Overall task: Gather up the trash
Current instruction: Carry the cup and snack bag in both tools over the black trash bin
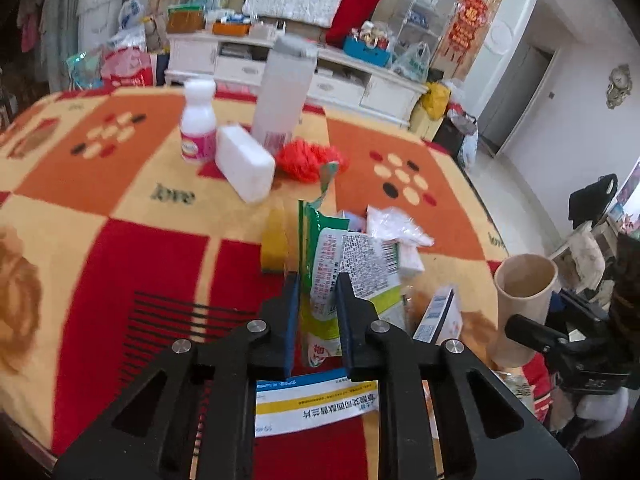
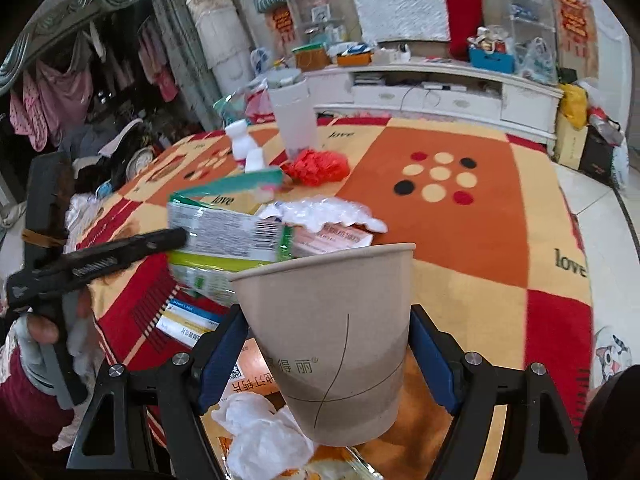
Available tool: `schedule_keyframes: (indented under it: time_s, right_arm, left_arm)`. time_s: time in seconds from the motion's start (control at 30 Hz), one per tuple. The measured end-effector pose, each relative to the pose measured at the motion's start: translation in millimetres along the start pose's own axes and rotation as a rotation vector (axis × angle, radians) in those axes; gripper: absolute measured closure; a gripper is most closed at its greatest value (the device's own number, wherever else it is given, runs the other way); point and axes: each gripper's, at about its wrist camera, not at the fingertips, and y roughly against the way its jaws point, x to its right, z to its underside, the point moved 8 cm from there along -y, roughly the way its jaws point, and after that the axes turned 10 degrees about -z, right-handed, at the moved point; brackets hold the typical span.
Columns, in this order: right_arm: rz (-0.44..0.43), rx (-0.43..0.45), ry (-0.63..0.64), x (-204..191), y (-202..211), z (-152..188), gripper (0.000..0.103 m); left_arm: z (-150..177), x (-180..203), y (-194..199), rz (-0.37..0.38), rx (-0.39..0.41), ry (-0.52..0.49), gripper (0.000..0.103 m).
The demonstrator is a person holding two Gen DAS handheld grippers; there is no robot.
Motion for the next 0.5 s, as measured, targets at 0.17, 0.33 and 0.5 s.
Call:
schedule_keyframes:
  time_s: [0.17, 0.33, 0.5]
  right_arm:
    - [0.016, 0.035, -0.015, 4, 19, 2, 0.025]
    - [0.048, 0.055, -0.034, 15, 35, 6, 0.025]
    - [0.086, 0.072, -0.055, 30, 52, 13, 0.025]
  left_arm:
    - [-17, 3, 37, 0.012, 0.07, -0.006, 0.088]
    - [-28, 24, 62, 0.051, 0.113, -0.023, 0.088]
    - [-31, 59, 69, 0.101, 0.117, -0.057, 0.088]
